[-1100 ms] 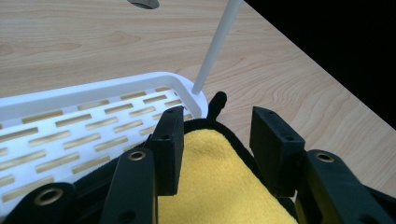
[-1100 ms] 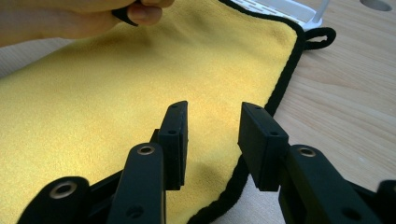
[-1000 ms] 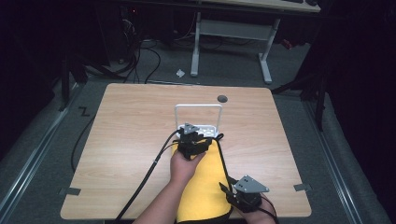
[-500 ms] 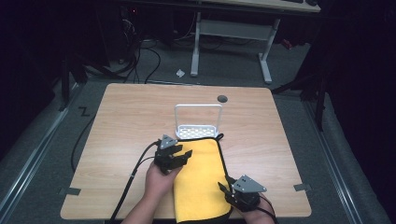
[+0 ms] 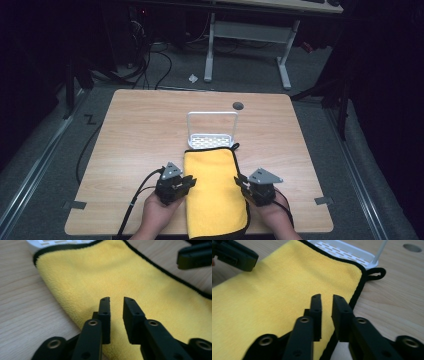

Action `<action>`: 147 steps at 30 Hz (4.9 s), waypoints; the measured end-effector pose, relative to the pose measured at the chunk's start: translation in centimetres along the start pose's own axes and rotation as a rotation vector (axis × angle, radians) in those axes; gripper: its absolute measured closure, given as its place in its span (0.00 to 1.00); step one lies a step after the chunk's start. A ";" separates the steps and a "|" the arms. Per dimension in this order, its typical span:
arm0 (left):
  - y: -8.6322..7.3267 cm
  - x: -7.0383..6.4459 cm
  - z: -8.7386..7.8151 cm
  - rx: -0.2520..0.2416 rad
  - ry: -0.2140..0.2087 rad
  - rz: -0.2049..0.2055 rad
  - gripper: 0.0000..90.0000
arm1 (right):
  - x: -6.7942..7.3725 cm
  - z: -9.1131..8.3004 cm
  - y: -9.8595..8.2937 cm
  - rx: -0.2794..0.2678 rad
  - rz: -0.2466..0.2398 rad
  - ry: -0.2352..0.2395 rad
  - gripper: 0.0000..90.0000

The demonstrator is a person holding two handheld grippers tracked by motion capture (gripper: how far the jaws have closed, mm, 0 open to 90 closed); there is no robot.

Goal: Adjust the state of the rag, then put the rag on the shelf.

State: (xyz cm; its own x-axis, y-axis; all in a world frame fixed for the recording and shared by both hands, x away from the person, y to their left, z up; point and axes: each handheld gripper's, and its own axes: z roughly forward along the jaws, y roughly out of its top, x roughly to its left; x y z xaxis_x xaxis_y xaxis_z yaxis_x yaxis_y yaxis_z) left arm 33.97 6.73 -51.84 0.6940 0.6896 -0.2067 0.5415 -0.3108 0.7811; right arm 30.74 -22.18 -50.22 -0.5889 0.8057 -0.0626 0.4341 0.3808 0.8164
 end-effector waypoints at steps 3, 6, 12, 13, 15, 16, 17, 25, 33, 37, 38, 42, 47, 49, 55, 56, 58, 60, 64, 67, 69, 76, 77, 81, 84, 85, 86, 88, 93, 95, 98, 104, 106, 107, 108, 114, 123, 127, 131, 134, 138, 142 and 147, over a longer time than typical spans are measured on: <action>-0.3 0.1 1.3 0.068 0.029 0.038 0.93 | -0.7 2.5 0.5 0.068 0.023 0.005 1.00; -0.6 0.1 1.3 0.071 0.033 0.055 0.94 | -0.7 4.6 0.3 0.140 0.005 -0.012 1.00; -1.5 -0.2 0.1 0.091 0.007 0.080 0.92 | 0.3 3.8 -0.5 0.148 -0.011 0.021 0.99; -1.6 -0.3 -0.1 0.094 0.000 0.075 0.92 | 0.6 3.5 -0.7 0.146 -0.013 0.032 0.98; -2.0 -0.4 -0.5 0.101 -0.019 0.071 0.91 | 1.1 2.9 -1.0 0.148 -0.018 0.048 0.96; -2.2 -0.5 -0.8 0.103 -0.025 0.074 0.90 | 1.4 2.6 -1.2 0.150 -0.023 0.058 0.94; -2.5 -0.7 -1.1 0.102 -0.029 0.083 0.90 | 1.6 2.3 -1.3 0.152 -0.030 0.066 0.93; -2.9 0.3 -2.7 0.037 -0.005 0.030 0.72 | 2.5 1.4 -2.1 0.136 -0.044 0.099 0.91; 0.0 4.7 -0.5 -0.012 0.043 -0.135 0.43 | 2.1 1.5 -2.2 0.127 -0.043 0.124 0.90; 0.4 5.2 1.3 0.021 0.050 -0.177 0.48 | 2.1 1.5 -2.3 0.124 -0.040 0.125 0.90; 0.4 5.3 1.4 0.013 0.051 -0.190 0.52 | 2.1 1.5 -2.3 0.122 -0.040 0.124 0.89; 0.2 5.3 1.7 0.004 0.039 -0.182 0.77 | 2.2 1.5 -2.3 0.119 -0.039 0.126 0.88; -0.1 5.1 1.9 -0.005 0.034 -0.170 0.89 | 1.9 1.2 -1.5 0.067 -0.024 0.101 0.81; -0.1 5.0 1.8 -0.005 0.040 -0.169 0.89 | 1.3 1.6 -0.6 0.047 0.005 0.066 0.76; -0.1 5.0 1.8 -0.006 0.042 -0.167 0.89 | -0.3 4.4 1.7 0.063 0.039 -0.015 0.64; -0.1 5.0 1.8 -0.006 0.043 -0.166 0.88 | -0.6 4.9 2.1 0.067 0.050 -0.029 0.62; -0.1 5.0 1.8 -0.005 0.040 -0.167 0.88 | -1.1 5.9 2.5 0.084 0.071 -0.028 0.56; -0.2 5.1 1.8 -0.005 0.036 -0.172 0.88 | -1.6 7.0 2.5 0.114 0.090 -0.026 0.49; -0.2 5.1 1.7 -0.006 0.035 -0.173 0.88 | -1.8 8.1 2.2 0.150 0.107 -0.011 0.40; -0.2 5.1 1.7 -0.006 0.035 -0.171 0.88 | -1.5 8.2 2.1 0.153 0.096 -0.025 0.41; -0.2 5.0 1.7 -0.007 0.039 -0.168 0.87 | -1.4 8.1 2.1 0.151 0.096 -0.015 0.45; -0.2 5.0 1.7 -0.006 0.035 -0.168 0.87 | -0.5 7.7 1.9 0.142 0.082 0.008 0.71; -0.2 5.0 1.7 -0.006 0.034 -0.168 0.87 | -0.4 7.6 1.9 0.141 0.082 0.011 0.75; -0.2 5.0 1.7 -0.006 0.034 -0.167 0.87 | 0.0 7.5 1.8 0.136 0.077 0.021 0.84; -0.2 5.0 1.7 -0.006 0.035 -0.169 0.87 | -0.1 7.5 1.6 0.117 0.091 0.027 0.85; -0.2 5.0 1.7 -0.006 0.034 -0.169 0.87 | -0.2 7.5 1.5 0.111 0.098 0.033 0.85; -0.2 5.0 1.7 -0.007 0.034 -0.170 0.87 | -0.3 7.5 1.5 0.107 0.109 0.034 0.85; -0.2 5.0 1.7 -0.006 0.034 -0.165 0.88 | -0.3 7.4 1.5 0.103 0.116 0.033 0.85; -0.2 5.0 1.7 -0.003 0.031 -0.166 0.90 | -0.1 7.1 1.4 0.077 0.109 0.021 0.86; -0.2 5.0 1.7 -0.005 0.030 -0.175 0.90 | -0.1 7.0 1.5 0.065 0.105 0.019 0.86; -0.2 4.9 1.6 -0.009 0.032 -0.163 0.91 | -0.1 6.8 1.5 0.055 0.087 0.014 0.86; 0.4 4.5 1.0 -0.059 0.043 -0.151 0.93 | 0.0 6.1 1.9 0.007 0.086 0.008 0.86; 0.9 4.3 0.6 -0.089 0.052 -0.131 0.93 | 0.0 5.8 2.2 -0.006 0.080 -0.002 0.86; 1.1 4.2 0.4 -0.098 0.050 -0.130 0.93 | 0.0 5.7 2.3 -0.014 0.085 -0.006 0.86; 1.3 4.2 0.3 -0.106 0.047 -0.130 0.93 | -0.1 5.6 2.4 -0.024 0.082 -0.009 0.86; 2.3 3.9 -0.7 -0.144 0.050 -0.105 0.93 | 0.1 4.6 3.6 -0.066 0.070 -0.024 0.85; 4.2 3.5 -1.8 -0.202 0.044 -0.075 0.93 | 0.1 3.1 5.5 -0.121 0.024 -0.051 0.85; 5.3 3.2 -2.5 -0.225 0.041 -0.061 0.93 | -0.2 2.4 6.2 -0.143 0.028 -0.065 0.85; 6.7 2.9 -3.1 -0.260 0.044 -0.044 0.94 | -0.4 1.9 6.9 -0.177 0.039 -0.075 0.86; 7.4 2.7 -3.6 -0.283 0.046 -0.038 0.94 | -0.8 1.4 7.7 -0.201 0.049 -0.076 0.86; 8.7 2.4 -4.4 -0.325 0.048 -0.028 0.94 | -1.2 0.5 9.0 -0.236 0.045 -0.082 0.86; 9.9 2.2 -5.2 -0.360 0.052 -0.014 0.94 | -1.6 -0.6 10.3 -0.278 0.042 -0.091 0.85; 11.5 1.9 -6.3 -0.397 0.059 0.017 0.94 | -1.9 -1.5 11.7 -0.321 0.032 -0.106 0.85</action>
State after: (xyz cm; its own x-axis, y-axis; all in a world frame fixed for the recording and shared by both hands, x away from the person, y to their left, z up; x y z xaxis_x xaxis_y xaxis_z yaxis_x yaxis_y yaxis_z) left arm 38.47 8.58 -39.56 0.6664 0.7268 -0.1663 0.2965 -0.0536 0.9535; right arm 35.95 -19.91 -39.68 -0.4971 0.8641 -0.0794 0.2047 0.2057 0.9570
